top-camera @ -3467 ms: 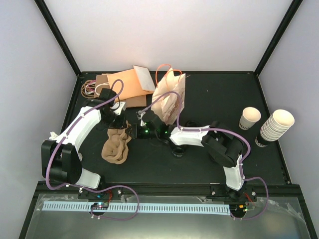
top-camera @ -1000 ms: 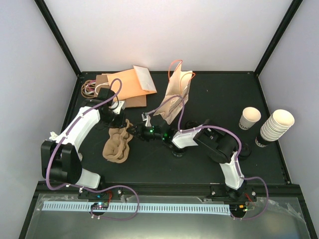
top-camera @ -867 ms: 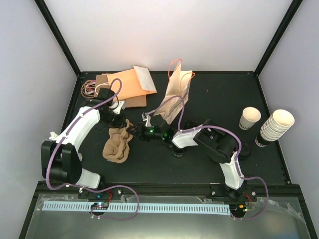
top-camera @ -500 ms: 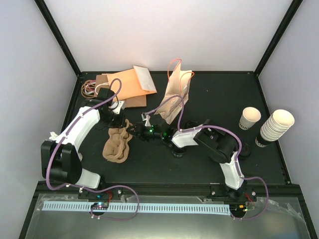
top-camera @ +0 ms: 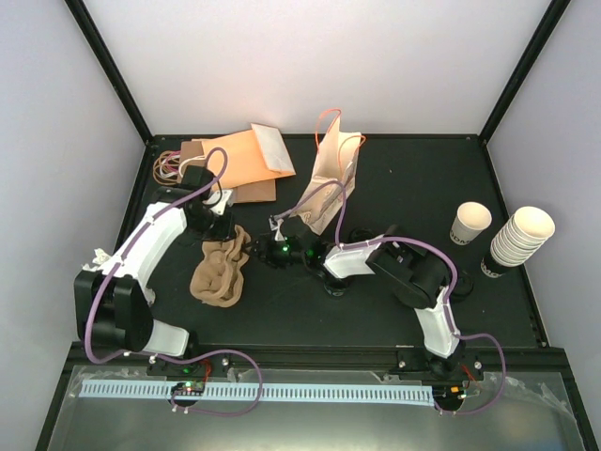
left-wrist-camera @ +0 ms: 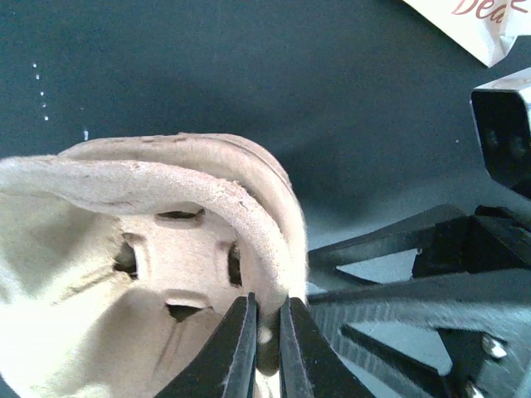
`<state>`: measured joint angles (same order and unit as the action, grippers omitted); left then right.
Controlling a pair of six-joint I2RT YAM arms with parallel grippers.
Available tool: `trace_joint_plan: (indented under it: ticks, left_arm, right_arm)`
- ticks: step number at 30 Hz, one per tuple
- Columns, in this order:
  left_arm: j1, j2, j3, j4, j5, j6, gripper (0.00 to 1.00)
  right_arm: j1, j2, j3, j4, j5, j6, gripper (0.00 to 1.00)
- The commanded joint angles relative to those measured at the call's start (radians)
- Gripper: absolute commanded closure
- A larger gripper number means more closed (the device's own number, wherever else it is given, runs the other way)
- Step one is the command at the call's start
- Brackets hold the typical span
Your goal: Pack the takeout coffee
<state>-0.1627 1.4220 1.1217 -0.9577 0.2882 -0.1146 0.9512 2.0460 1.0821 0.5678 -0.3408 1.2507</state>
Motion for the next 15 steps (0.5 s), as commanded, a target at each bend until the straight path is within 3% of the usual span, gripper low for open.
trace_joint_plan:
  ticks: [1,15]
  left_arm:
    - [0.002,-0.051,0.05,-0.033,-0.009,0.001,0.96]
    - [0.001,-0.063,0.058,-0.053,-0.025,0.006,0.96]
  right_arm:
    - [-0.003,-0.027,-0.001,-0.104,0.044,-0.043,0.6]
    - [-0.003,-0.089,-0.03,-0.054,0.049,-0.128,0.59]
